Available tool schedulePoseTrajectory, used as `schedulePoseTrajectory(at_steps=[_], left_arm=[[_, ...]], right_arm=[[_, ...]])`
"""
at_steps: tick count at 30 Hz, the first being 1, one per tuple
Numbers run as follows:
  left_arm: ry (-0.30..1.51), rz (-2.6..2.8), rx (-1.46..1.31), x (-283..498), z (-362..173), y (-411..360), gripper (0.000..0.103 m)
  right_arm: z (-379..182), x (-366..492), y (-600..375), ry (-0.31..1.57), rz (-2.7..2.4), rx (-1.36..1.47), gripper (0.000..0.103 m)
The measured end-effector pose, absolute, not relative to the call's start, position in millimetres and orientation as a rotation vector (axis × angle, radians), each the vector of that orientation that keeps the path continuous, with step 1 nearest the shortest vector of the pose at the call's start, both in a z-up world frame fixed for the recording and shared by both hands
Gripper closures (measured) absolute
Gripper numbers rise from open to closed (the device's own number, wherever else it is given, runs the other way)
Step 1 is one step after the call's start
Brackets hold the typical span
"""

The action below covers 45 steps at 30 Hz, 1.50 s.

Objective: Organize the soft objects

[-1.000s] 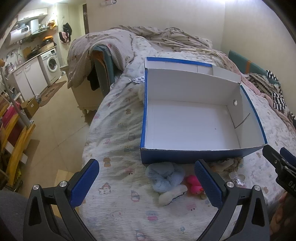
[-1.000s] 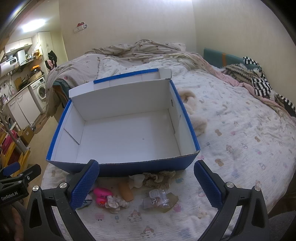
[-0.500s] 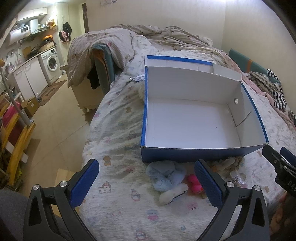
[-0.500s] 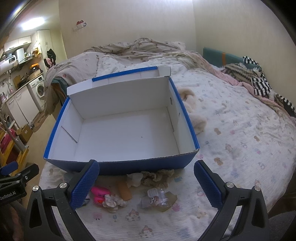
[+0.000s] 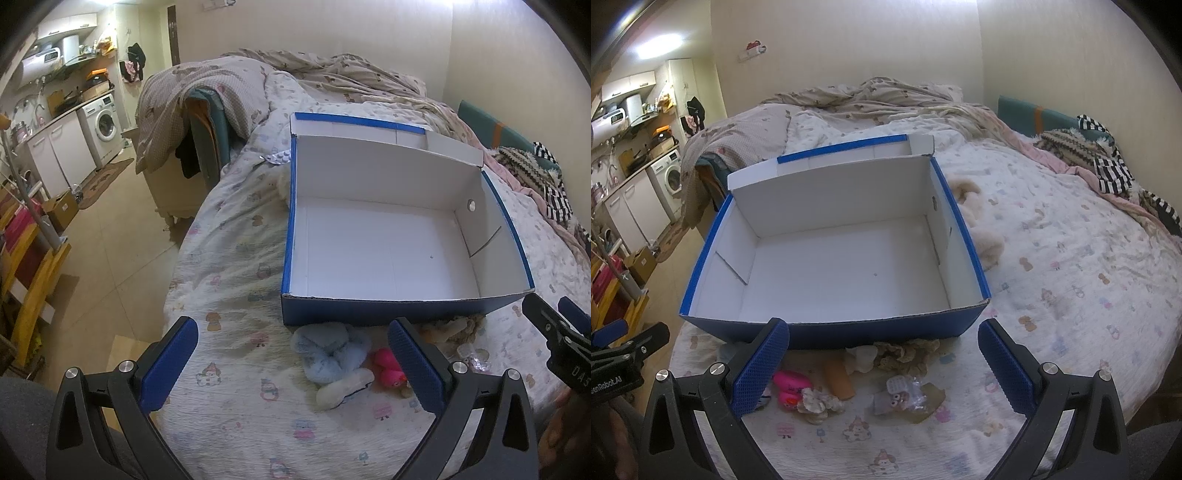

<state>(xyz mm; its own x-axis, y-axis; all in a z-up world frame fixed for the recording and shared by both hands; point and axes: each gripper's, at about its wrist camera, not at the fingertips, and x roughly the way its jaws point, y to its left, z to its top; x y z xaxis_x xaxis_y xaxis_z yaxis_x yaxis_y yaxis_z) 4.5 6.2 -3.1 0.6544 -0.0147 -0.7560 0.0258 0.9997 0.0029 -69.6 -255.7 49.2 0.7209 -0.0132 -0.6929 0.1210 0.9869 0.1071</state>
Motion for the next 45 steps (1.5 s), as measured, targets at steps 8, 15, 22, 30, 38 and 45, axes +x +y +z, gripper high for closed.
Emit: schedulePoseTrajectory(at_steps=[8,15,22,30,38,45], left_arm=[[0.857,-0.017,0.007,6.6,-0.6,5.7,0.000],[0.850,-0.017,0.011,5.2,-0.3,6.5,0.000],[0.852,-0.014,0.007,6.0,-0.2,7.0,0.000],[0.861,-0.026,0.003,6.6,-1.2,7.2,0.000],[0.859,-0.040,-0.007,5.4,-1.9,6.2,0.000],[0.856,-0.043,0.000,4.5,-2.2,5.1,0.000]], right_arm=[[50.6,-70.0,-254.4,0.757,-0.072,0.149,0.000],[52.4,-71.5,-253.6,0.753,-0.069,0.147,0.000],[52.6,-71.3,-253.7,0.753,-0.068,0.148,0.000],[52.5,-71.3,-253.3,0.753,-0.069,0.148,0.000],[52.7,-71.2,-253.2,0.753,-0.069,0.149,0.000],[52.8,-71.2,-253.1,0.753,-0.069,0.148,0.000]])
